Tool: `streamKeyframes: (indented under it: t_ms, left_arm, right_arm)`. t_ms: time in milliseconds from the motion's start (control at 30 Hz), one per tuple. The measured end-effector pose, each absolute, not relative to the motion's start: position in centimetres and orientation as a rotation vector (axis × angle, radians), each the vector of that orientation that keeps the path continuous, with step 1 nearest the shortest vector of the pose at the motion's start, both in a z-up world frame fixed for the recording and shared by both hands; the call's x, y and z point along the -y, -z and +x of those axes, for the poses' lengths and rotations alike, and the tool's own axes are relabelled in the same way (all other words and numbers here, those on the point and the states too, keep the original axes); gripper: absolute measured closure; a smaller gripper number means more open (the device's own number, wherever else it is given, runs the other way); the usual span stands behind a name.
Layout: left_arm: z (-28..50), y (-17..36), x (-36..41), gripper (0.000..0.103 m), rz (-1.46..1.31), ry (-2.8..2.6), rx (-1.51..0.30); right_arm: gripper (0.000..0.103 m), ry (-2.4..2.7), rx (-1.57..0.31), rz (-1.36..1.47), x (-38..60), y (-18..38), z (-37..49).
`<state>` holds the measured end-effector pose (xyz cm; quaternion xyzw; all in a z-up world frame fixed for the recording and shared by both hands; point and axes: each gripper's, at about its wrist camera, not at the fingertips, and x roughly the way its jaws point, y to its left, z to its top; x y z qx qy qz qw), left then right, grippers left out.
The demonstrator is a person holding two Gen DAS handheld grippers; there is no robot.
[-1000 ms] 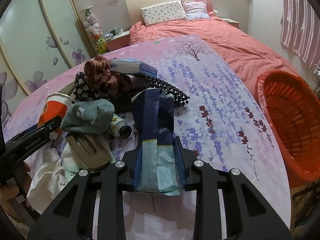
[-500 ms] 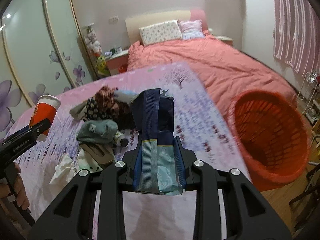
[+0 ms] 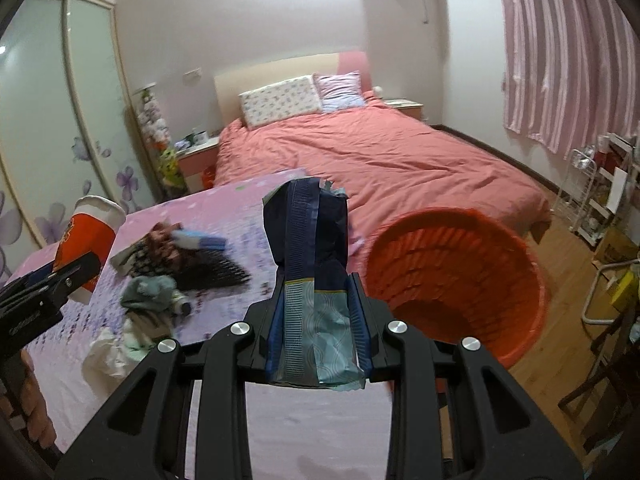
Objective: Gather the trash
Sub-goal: 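Carry cup and packet over the orange basket and open both tools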
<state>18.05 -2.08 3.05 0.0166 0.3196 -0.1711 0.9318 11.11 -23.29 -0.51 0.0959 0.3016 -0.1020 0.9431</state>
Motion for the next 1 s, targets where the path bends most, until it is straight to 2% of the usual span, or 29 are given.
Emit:
streamKeyframes:
  t_ms: [400,1000]
  left_arm:
    - [18.0,-2.1,13.2,0.032,0.07,0.552,-0.673]
    - [20.4,3.4,26.6,0.031,0.192,0.703,-0.749]
  right_arm:
    - [0.073,0.324,-0.593,0.262,30.2,1.7,10.7]
    - [0.071,0.344,-0.591,0.421,38.5,4.5,12.4]
